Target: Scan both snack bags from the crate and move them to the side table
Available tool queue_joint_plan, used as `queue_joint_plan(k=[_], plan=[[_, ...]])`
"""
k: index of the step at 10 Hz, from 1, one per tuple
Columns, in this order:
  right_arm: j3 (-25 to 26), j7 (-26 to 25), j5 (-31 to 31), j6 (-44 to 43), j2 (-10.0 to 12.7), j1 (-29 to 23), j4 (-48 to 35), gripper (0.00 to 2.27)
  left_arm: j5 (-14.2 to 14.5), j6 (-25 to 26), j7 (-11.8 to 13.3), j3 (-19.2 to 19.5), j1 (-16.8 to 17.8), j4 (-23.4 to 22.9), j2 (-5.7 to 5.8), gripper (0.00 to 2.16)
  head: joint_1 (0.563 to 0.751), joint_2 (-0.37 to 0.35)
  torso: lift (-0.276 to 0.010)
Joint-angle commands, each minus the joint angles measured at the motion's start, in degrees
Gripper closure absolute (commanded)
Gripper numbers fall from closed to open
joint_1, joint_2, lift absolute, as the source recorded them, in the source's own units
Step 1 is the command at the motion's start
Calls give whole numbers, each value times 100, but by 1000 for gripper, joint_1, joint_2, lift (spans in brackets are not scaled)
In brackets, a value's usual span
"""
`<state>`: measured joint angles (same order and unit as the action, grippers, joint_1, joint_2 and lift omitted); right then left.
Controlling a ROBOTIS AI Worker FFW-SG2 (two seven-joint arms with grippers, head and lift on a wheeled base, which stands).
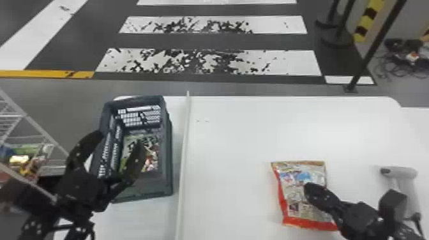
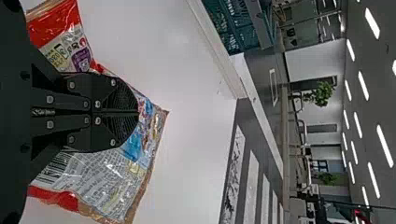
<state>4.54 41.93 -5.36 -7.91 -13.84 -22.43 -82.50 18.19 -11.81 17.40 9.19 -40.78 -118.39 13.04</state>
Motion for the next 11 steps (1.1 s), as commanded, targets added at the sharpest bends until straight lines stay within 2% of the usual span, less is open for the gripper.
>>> queue_joint_plan(k=[1, 5, 8, 9, 11], plan=[[-14, -35, 44, -22, 4, 81, 208, 2250, 0, -18, 9, 4, 9, -8, 6, 70, 695, 75, -29], [-146, -440, 158, -391, 259, 345, 938, 2250, 0, -18, 27, -31, 44, -8, 6, 70, 695, 67, -29], [-155, -563, 334, -338, 347, 494, 1140, 2250, 0, -123, 27, -22, 9, 18, 23, 70, 695, 78, -29], [-67, -598, 264, -338, 347, 389, 1026, 2250, 0, -141, 27, -14, 9, 18, 23, 70, 695, 80, -29], [117, -949, -106, -57, 373, -130, 59, 2169, 9, -141, 27, -22, 26, 1, 23, 70, 695, 67, -29]])
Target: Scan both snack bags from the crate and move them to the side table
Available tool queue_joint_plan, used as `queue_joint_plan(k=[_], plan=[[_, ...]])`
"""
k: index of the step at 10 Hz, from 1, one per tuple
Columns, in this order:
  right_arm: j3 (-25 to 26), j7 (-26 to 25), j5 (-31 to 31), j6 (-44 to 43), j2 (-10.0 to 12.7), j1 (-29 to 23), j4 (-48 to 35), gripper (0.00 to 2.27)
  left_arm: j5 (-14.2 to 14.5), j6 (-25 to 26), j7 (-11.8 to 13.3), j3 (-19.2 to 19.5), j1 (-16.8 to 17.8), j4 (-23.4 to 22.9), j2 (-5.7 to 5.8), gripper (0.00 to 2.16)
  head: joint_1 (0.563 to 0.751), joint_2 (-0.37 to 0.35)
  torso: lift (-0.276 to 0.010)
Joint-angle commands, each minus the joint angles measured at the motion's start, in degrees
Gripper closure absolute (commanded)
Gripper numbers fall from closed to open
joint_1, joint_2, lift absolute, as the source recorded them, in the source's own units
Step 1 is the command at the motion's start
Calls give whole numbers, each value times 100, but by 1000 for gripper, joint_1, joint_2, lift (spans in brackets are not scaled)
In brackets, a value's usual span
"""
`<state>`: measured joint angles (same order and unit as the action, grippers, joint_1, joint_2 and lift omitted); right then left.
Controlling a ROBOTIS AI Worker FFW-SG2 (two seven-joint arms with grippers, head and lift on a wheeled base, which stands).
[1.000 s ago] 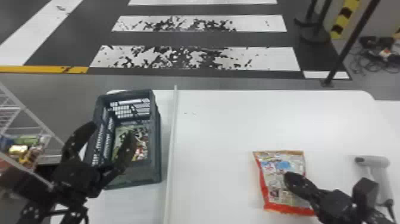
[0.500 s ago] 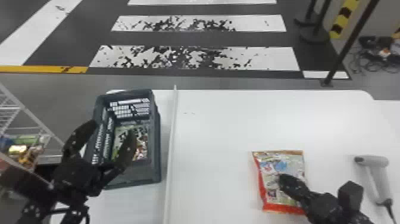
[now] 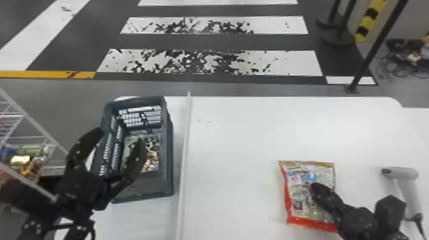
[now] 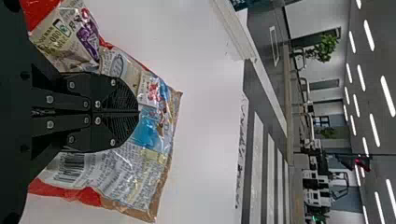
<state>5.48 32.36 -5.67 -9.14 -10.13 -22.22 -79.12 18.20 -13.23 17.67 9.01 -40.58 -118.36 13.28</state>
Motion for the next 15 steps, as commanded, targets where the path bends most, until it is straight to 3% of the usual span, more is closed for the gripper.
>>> queue_joint_plan(k=[1, 2, 3, 4, 6, 8, 12, 15], plan=[[208, -142, -382, 488, 19, -424, -851, 1848, 8, 1, 0, -5, 32, -12, -1, 70, 695, 44, -29], [384, -142, -584, 646, 19, -652, -1281, 1153, 8, 1, 0, -14, 50, -12, -1, 70, 695, 26, -29], [533, -274, -681, 857, 46, -758, -1554, 242, 17, 1, 0, -22, 59, -12, -1, 70, 695, 17, -29], [657, -538, -751, 928, 63, -837, -1738, 22, 25, 1, 0, -22, 59, -12, -1, 70, 695, -5, -29], [938, -1179, -953, 875, 63, -863, -1791, 43, 43, 1, -9, 4, 50, 32, 8, 70, 695, -71, -29], [1272, -1469, -901, 875, 37, -722, -1580, 43, 78, 1, -9, 13, 50, 41, 26, 70, 695, -128, -29], [1606, -1513, -866, 875, -350, -265, -473, 46, 78, 1, 0, 4, 41, 67, 26, 70, 695, -267, -29], [1518, -1373, -567, 892, -578, 262, 415, 60, 69, 1, -9, 13, 32, 111, 26, 70, 695, -309, -29]])
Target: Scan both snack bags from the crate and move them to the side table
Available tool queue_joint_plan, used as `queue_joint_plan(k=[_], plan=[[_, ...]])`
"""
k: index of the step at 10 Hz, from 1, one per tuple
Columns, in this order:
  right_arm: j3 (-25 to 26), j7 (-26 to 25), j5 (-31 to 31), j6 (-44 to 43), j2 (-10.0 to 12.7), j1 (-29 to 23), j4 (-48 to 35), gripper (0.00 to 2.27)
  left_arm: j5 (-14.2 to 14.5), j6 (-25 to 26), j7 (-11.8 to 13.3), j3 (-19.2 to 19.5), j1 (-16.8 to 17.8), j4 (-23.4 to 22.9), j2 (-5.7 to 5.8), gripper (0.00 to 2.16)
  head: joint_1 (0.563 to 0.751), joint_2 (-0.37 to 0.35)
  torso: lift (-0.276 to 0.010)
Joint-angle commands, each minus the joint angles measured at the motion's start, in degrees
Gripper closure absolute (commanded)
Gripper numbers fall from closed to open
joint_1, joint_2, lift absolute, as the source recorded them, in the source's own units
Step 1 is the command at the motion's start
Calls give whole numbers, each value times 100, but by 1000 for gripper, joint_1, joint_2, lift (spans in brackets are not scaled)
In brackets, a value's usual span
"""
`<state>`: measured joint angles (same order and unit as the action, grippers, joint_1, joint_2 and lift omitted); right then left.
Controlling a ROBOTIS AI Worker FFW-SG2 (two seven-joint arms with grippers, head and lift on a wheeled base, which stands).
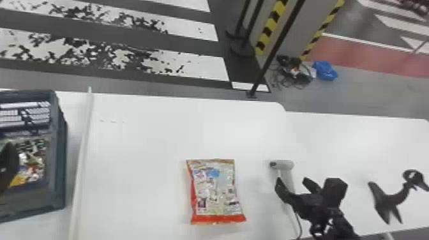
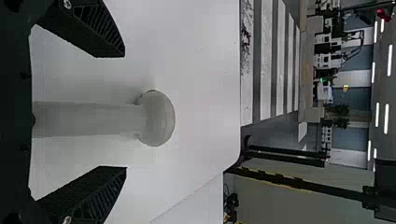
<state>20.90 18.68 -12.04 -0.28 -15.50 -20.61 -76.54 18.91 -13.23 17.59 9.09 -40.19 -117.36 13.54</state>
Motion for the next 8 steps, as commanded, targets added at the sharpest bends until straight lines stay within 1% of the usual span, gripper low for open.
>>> queue_joint_plan(k=[1, 2, 3, 4, 5, 6, 8], plan=[[-69, 110, 150, 42, -102, 251, 377, 137, -2, -17, -1, 5, -15, 3, 0, 70, 695, -312, -29], [-95, 145, 281, 112, -155, 374, 561, 211, -2, -17, -1, 14, -24, 3, 0, 70, 695, -314, -29], [-139, 206, 360, 182, -217, 514, 772, 336, -2, -35, 8, 22, -33, 3, 0, 70, 695, -314, -29], [-174, 206, 413, 182, -252, 585, 913, 596, -2, -35, 8, 22, -33, 3, 0, 70, 695, -316, -29], [-192, 224, 440, 235, -278, 664, 1018, 1440, -2, -52, 8, 22, -33, 3, 0, 70, 695, -320, -29], [-192, 224, 484, 305, -296, 769, 1168, 2213, -10, -35, 8, 22, -41, 3, 0, 70, 695, -322, -29], [-209, 242, 448, 112, -296, 743, 1185, 2240, -10, -52, 8, 22, -41, 3, 0, 70, 695, -327, -29]])
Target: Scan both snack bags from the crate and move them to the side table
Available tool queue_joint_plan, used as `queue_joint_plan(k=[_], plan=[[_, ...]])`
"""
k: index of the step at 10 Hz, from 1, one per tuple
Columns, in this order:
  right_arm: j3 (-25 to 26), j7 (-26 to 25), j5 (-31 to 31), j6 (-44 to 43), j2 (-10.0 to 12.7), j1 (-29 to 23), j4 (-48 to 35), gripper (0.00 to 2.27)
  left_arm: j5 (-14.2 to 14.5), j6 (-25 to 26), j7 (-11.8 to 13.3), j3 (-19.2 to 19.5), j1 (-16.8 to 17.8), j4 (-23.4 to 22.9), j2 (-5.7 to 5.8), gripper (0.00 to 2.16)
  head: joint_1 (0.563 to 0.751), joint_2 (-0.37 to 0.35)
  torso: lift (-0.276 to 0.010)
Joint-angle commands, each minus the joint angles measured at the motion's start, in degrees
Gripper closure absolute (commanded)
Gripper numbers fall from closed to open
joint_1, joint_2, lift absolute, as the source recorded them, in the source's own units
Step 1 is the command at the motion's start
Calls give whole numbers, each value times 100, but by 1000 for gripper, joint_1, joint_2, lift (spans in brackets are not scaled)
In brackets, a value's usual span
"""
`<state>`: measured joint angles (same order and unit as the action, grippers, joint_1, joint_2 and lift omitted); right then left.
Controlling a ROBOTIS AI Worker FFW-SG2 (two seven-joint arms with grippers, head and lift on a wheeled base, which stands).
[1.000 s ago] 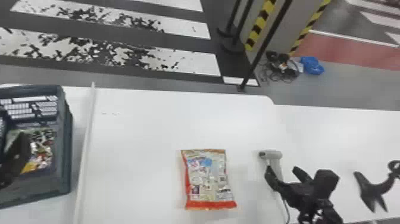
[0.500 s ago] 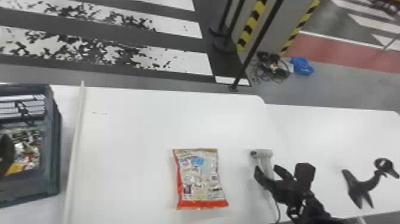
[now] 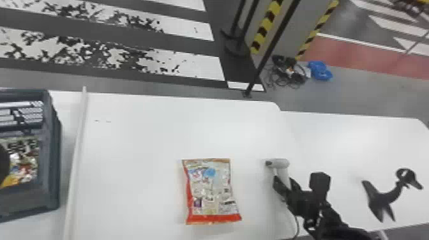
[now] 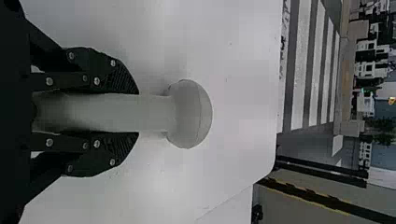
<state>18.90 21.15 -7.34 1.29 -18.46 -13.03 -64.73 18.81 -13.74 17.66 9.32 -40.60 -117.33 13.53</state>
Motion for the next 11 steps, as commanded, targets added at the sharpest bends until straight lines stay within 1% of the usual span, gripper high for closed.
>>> queue_joint_plan(k=[1, 2, 3, 4, 5, 6, 7, 8, 9, 10, 11], plan=[[-10, -23, -49, -221, 9, -59, -5, 2240, 0, -1, 0, 9, 8, 0, 0, 70, 695, -326, -29], [8, -76, -75, -291, 26, -103, -49, 2240, 0, -1, 0, 9, 8, 26, 0, 70, 695, -325, -29], [78, -147, -216, -291, 79, -306, -303, 2240, 0, -18, 0, 9, 26, 52, 0, 70, 695, -325, -29], [105, -199, -409, -274, 193, -710, -884, 2240, 0, -89, 0, 0, 43, 105, 0, 70, 695, -327, -29], [149, -296, -488, -239, 431, -1105, -1490, 2240, 0, -106, 0, -9, 61, 140, 26, 70, 695, -323, -29], [193, -419, -769, -291, 624, -1571, -2070, 2240, 0, -194, 0, -44, 105, 211, 44, 70, 695, -306, -29], [184, -533, -884, -520, 852, -1932, -2474, 2240, 9, -264, 0, -44, 105, 272, 62, 70, 695, -291, -29], [149, -542, -954, -590, 1002, -2169, -2773, 2240, 18, -299, 0, -44, 122, 342, 79, 70, 695, -285, -29], [113, -551, -989, -590, 1099, -2353, -3002, 2240, 27, -370, 0, -62, 166, 421, 88, 70, 695, -262, -29], [52, -551, -1015, -555, 1178, -2573, -3292, 2240, 62, -598, 0, -97, 184, 527, 123, 70, 695, -240, -29], [-1, -560, -1015, -414, 1266, -2749, -3555, 2240, 97, -669, 0, -97, 201, 606, 167, 70, 695, -220, -29]])
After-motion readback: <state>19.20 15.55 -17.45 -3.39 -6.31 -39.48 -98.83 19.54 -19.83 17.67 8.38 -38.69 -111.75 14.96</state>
